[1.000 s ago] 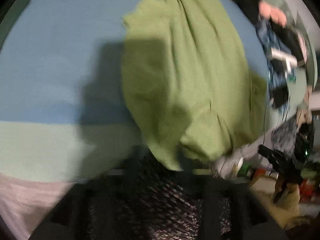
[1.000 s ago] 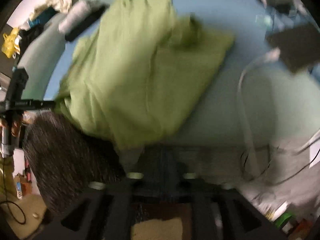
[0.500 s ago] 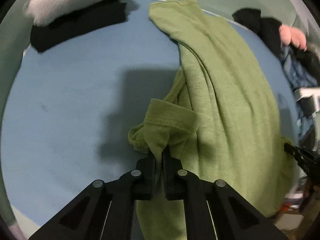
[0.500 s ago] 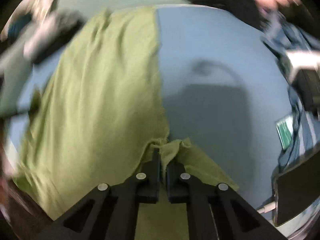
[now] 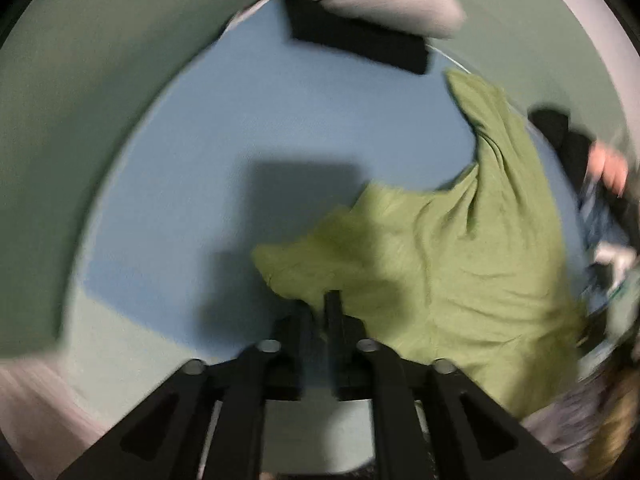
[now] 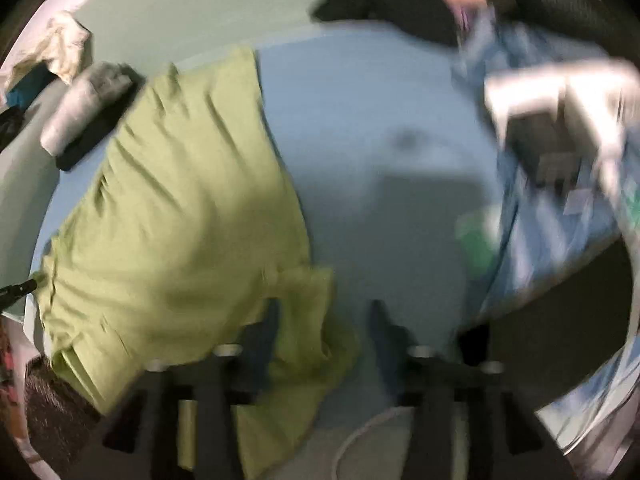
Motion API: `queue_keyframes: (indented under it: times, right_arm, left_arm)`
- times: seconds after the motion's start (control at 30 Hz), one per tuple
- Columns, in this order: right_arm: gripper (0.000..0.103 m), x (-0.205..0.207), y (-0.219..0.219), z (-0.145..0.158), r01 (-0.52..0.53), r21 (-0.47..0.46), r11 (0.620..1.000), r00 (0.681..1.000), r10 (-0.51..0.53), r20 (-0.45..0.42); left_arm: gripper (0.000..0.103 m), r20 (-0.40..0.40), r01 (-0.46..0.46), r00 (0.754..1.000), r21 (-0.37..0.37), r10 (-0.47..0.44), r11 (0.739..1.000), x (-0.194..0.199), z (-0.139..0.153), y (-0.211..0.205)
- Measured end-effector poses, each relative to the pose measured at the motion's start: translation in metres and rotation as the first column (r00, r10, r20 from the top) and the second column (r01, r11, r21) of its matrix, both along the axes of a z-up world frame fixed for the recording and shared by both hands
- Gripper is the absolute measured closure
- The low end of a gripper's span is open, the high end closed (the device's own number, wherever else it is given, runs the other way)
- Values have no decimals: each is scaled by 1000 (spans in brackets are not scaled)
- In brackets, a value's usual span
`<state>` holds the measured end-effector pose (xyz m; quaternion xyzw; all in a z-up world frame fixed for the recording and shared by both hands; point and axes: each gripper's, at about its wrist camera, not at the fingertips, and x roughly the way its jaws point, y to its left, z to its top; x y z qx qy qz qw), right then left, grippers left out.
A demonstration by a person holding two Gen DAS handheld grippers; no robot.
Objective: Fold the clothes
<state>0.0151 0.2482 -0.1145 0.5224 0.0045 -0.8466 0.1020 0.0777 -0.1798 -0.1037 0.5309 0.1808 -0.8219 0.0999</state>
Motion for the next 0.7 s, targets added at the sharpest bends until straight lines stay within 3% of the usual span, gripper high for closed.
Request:
queue_keyframes:
  times: [0.03,0.07,0.13,0.2,0.3,0.33,0.4,0.43,0.47,0.53,0.6,0.7]
  right_arm:
    - [47,-12,-4,10,-7,2,1000,1000,7,-27]
    - [47,-26,-10,13,-17,0,1000,999,17,-35]
    - [47,-55,-26,15,-41,-7,999,999,40,-35]
    - [49,-81,-36,10,-71,1,998,997,71,-18]
    - [50,-110,-75,-23,-84,34,996,996,83,40]
    - [50,-113,-84,-34,-90,39,995,994,87,62]
    - [56,-111,-97,-54,-101,68,993,993,96,75]
    - [83,-106,-100,-53,-127,96,987,992,123,38]
    - [100,-101,-99,-50,-161,83,983,987,160,23]
    - [100,-103,-85,-46,-153,-9,988,987,153,48]
    - [100,-105,-50,-34,-62,-51,997,998,63,11]
    - [100,-98,-3,-26,22,-129,991,999,-19,25]
  left_arm:
    - [29,-23,40,999,-42,-41,998,-16,10,11]
    - [21,-49,82,995,-71,-86,994,-35,17,23]
    - [22,-70,176,980,-114,-184,978,-71,19,49]
    - [25,-36,259,963,-169,-269,951,-118,5,73]
    - [54,39,316,948,-228,-315,921,-142,-20,79]
    - [71,46,323,946,-212,-320,923,-143,-22,78]
    - [88,59,336,942,-179,-331,925,-144,-26,75]
    - [101,65,342,940,-163,-336,925,-145,-28,73]
    - [101,66,335,942,-146,-329,931,-143,-28,68]
    - [101,45,277,961,-106,-273,955,-133,-18,47]
    - [101,2,208,978,-82,-209,975,-115,-5,20]
    - [101,-4,112,994,-61,-113,992,-82,-1,-19]
